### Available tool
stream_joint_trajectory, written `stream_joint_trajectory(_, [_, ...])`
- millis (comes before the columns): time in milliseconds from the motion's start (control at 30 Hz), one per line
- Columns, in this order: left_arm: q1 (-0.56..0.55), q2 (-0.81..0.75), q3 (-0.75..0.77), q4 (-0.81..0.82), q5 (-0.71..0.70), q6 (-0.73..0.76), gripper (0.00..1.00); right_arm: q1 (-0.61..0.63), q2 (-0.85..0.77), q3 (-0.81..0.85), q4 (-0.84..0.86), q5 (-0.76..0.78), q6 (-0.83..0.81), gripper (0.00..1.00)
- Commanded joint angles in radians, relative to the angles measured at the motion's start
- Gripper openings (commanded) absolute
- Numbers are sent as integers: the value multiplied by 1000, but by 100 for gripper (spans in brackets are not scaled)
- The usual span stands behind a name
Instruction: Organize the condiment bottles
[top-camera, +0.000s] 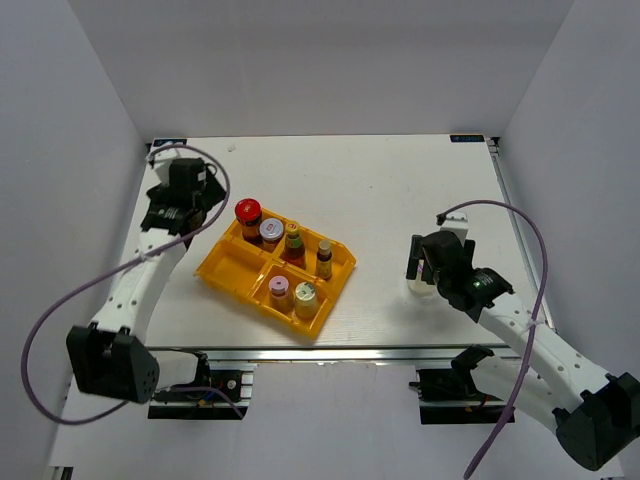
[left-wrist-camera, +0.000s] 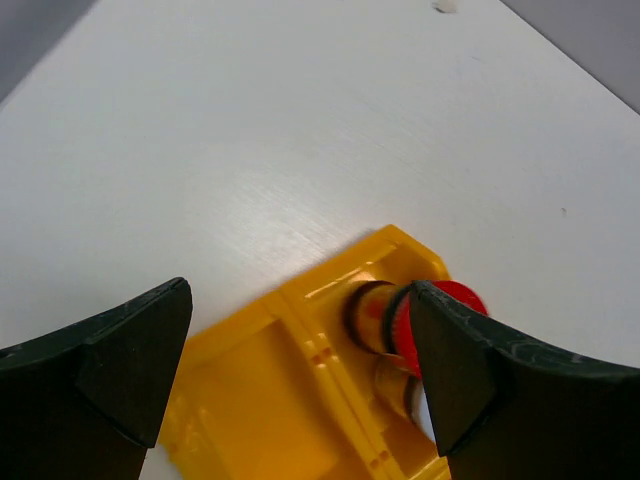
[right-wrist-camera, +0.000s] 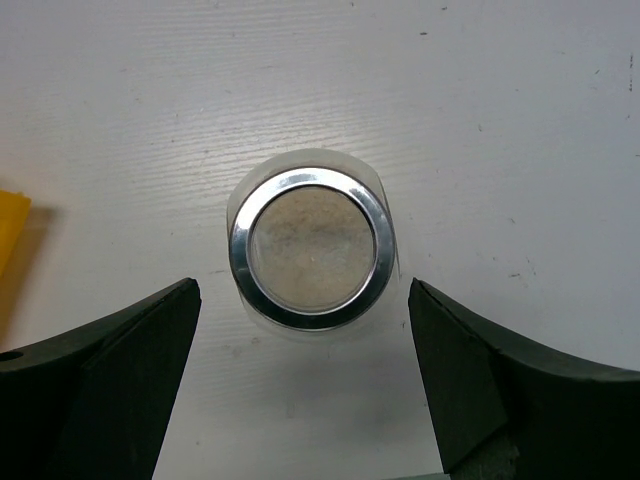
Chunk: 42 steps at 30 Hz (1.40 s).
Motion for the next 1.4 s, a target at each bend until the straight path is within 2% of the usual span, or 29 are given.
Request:
stream_joint_trajectory(0, [79, -99, -101, -12, -35, -60, 98, -47, 12, 7, 85, -76, -42, 89])
stream_joint_trajectory(133, [131, -155, -210, 49, 28, -68, 98, -90, 47, -7, 146, -133, -83, 89])
stream_joint_trajectory(467, [138, -133, -237, 63, 56, -54, 98, -127, 133, -1, 186, -167, -117, 89])
stream_joint_trajectory(900, [144, -137, -264, 90, 75, -42, 98, -149, 195, -2, 217, -155, -129, 82])
stream_joint_trajectory(1033, [144, -142, -272, 101, 89, -34, 98, -149, 195, 2, 217, -162, -135, 68])
stream_joint_trajectory(1067, [144, -142, -274, 104, 95, -33, 98, -149, 192, -1, 220, -163, -135, 60])
stream_joint_trajectory(1167, [144, -137, -277, 106, 103, -33, 98, -150, 173, -1, 222, -163, -143, 46])
stream_joint_trajectory(1200, [144, -137, -280, 109, 106, -31, 98, -149, 164, 4, 217, -164, -144, 37])
stream_joint_trajectory(1233, [144, -137, -280, 110, 108, -31, 98, -150, 159, 7, 217, -167, -146, 37])
stream_joint_trajectory(1267, [144, -139, -283, 112, 109, -31, 98, -149, 152, 11, 216, -173, -147, 28])
stream_joint_trajectory(1333, [144, -140, -284, 118, 120, -30, 98, -149, 130, 28, 216, -214, -160, 19])
stream_joint_trajectory(1367, [144, -140, -286, 120, 123, -28, 98, -149, 121, 37, 216, -233, -167, 18])
